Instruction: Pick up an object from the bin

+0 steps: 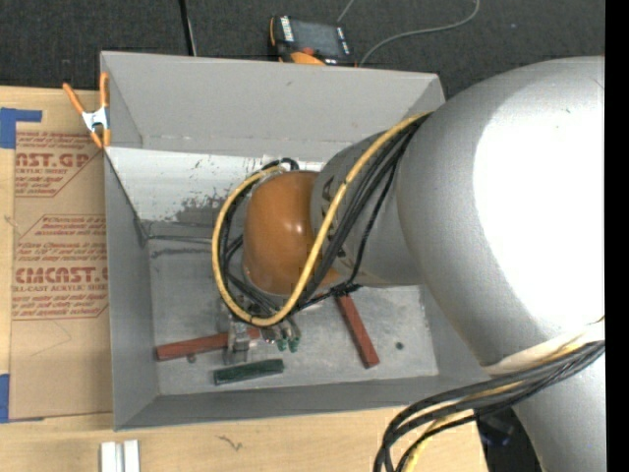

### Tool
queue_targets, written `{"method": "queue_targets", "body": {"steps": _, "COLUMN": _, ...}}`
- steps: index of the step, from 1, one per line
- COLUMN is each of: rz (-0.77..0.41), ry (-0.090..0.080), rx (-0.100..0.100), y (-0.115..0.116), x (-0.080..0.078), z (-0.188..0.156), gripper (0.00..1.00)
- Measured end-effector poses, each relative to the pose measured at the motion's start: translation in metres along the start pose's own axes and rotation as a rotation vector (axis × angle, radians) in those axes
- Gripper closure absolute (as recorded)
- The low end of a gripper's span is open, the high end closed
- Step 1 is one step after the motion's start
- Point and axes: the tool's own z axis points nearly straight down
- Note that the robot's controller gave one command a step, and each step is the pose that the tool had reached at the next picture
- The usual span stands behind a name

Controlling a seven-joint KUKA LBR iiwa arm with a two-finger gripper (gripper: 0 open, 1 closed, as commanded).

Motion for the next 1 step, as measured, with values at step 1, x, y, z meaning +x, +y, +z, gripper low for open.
{"method": "queue_targets", "body": {"steps": 1, "rz": -0.039, "ry": -0.010, "rx": -0.001, "y": 0.0100, "x": -0.0317, "z": -0.1677, "gripper": 1.00}}
